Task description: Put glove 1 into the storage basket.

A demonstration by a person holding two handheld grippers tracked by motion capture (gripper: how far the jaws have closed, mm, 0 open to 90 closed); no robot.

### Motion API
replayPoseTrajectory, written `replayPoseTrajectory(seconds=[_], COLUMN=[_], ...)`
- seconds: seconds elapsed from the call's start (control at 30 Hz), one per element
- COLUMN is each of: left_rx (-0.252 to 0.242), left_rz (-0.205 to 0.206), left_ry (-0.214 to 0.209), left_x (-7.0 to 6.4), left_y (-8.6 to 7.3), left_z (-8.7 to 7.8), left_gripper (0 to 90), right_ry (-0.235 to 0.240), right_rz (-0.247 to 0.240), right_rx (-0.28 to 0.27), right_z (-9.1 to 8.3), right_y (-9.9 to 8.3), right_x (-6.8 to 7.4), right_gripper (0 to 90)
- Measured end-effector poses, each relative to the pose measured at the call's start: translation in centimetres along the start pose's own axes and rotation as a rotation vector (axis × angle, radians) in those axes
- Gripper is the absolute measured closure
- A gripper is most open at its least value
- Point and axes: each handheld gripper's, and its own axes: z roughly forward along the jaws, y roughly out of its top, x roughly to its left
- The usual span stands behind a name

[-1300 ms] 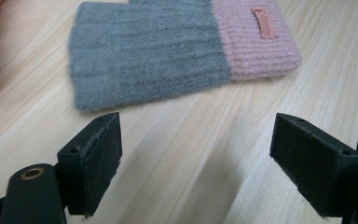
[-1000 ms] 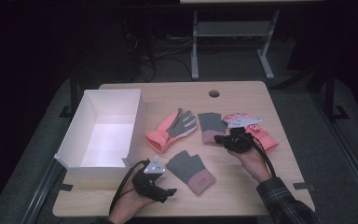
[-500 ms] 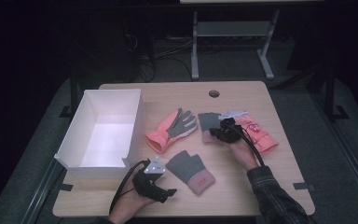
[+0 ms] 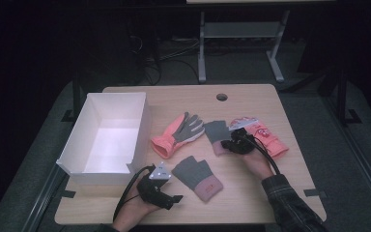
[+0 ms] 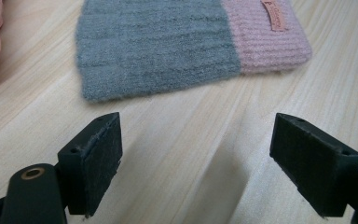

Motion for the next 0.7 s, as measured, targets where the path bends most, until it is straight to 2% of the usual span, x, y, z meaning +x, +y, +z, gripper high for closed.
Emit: replayPoseTrajectory(seconds=[0.1,0.23,0.7], left_rx=[0.008,-0.012,-0.021], left_rz=[-0.005,-0.026,-0.015], left_ry=[-0.003,-0.006,0.0], left_x=[0.1,0.1,0.1], left_y=[0.0,0.0,0.1], left_z=[0.0,-0.1,-0.2], left_gripper=[16.8,16.8,16.7], right_ry=[0.0,0.007,0.018], right_rz=[-0.003,-0.002,-0.017], right_rx=[0.014,0.024,0.064], right_z=[-0.6,-1.4,-5.2], right_y=[-0.4,-1.2,-4.7], right_x=[0.3,0.6,1.2], right_gripper=[90.0,90.0,90.0])
